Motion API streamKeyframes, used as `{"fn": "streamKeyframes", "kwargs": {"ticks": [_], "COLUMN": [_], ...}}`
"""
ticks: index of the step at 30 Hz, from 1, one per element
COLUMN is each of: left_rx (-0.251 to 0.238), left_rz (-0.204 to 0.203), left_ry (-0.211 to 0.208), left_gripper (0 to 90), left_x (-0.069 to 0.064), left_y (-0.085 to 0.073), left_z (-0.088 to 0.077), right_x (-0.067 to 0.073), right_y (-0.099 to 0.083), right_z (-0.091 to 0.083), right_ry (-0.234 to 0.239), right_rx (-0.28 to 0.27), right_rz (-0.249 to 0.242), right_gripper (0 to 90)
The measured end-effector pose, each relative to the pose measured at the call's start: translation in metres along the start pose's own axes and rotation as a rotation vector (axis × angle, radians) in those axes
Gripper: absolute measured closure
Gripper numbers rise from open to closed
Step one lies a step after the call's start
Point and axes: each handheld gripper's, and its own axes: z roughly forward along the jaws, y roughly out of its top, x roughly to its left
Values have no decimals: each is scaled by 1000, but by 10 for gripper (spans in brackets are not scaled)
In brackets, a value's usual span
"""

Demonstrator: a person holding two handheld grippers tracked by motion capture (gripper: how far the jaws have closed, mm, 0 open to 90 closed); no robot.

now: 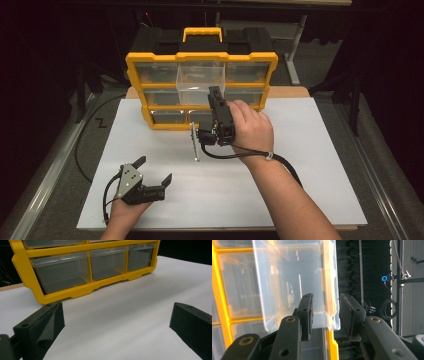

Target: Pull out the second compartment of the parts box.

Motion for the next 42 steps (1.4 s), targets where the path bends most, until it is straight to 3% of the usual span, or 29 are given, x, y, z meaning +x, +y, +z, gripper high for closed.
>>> {"fn": "streamKeyframes", "kwargs": {"ticks": [11,19,20,22,23,28,29,39,42], "left_rx": [2,9,8,8,8,9,10,13,15], "left_rz": [7,3,4,5,6,6,6,8,9], "left_ry": [4,10,11,11,11,12,13,15,16], "left_gripper": [3,3,3,3,3,3,3,4,3], "left_x": [-1,0,0,0,0,1,1,2,2], "left_y": [0,0,0,0,0,0,0,-1,-1], "left_z": [1,2,2,2,2,2,2,2,3], "right_x": [19,42,51,53,63,78,87,115,126], "right_y": [-26,-52,-59,-62,-69,-82,-89,-121,-138], "right_z": [-27,-45,-50,-51,-57,-65,-70,-93,-101], "right_ry": [71,131,149,155,174,201,218,286,303], "right_rx": [17,42,51,52,67,75,83,125,141], "right_rz": [-25,-35,-35,-46,-33,-56,-53,-56,-63], "right_gripper": [606,574,564,561,550,530,521,490,471]}}
